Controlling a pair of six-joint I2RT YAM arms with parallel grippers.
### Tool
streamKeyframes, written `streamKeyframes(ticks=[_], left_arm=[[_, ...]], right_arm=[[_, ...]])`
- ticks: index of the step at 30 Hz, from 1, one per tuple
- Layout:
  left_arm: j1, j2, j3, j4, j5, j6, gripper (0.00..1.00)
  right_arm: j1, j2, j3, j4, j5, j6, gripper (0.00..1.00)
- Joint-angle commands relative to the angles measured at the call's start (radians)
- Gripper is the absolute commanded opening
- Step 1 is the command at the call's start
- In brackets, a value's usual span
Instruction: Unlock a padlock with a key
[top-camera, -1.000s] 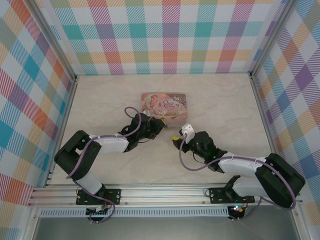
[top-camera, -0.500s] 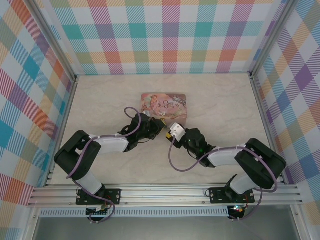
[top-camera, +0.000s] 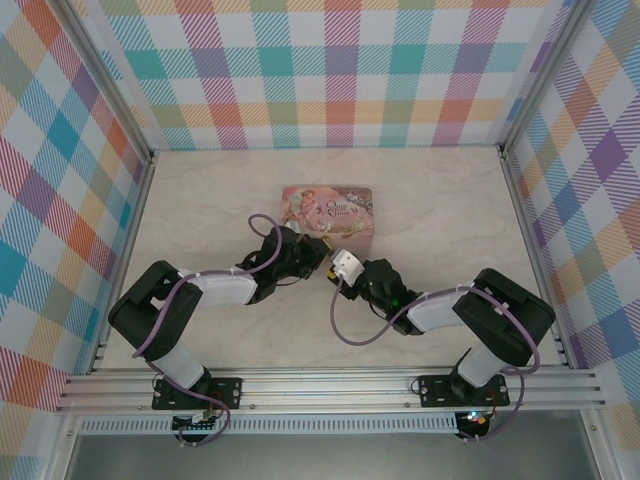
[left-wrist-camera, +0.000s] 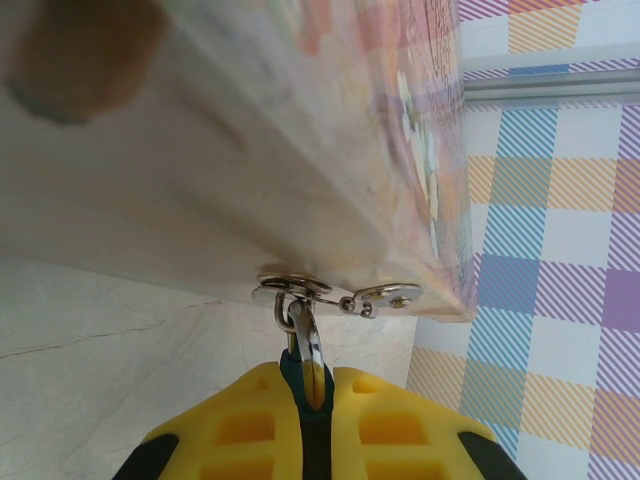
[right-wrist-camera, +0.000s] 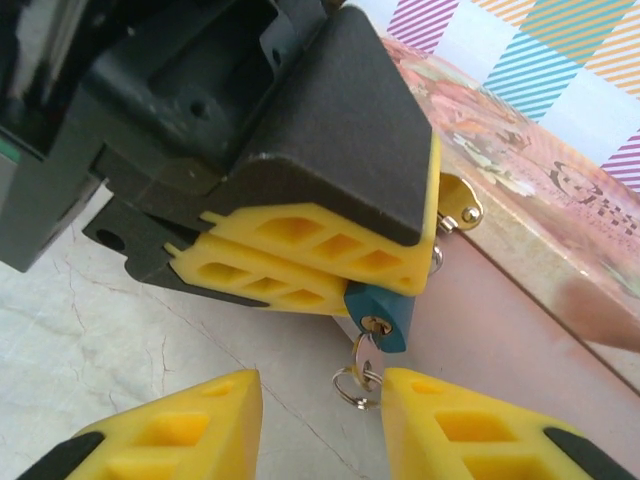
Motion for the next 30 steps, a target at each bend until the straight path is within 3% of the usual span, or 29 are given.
streamKeyframes(ticks=[1,8,18,30], left_arm=[[0.008,-0.020,0.016,0.092,0.013,-0.021,0.00],[0.008,-0.019,0.014,0.101,0.019,-0.023,0.00],[0.008,-0.023,0.003,0.104,0.017,-0.025,0.00],[0.008,-0.022,0.002,0.107,0.015,-0.026,0.00]], right_arm=[[0.007,0.014,0.032,0.066,0.021,0.011,0.35],[0.007,0.027,0.042,0.092,0.042,0.012,0.33],[0.007,0.053,0.061,0.099,0.060,0.026,0.17],[0.007,0.038,0.031,0.076,0.092,0.038,0.15]])
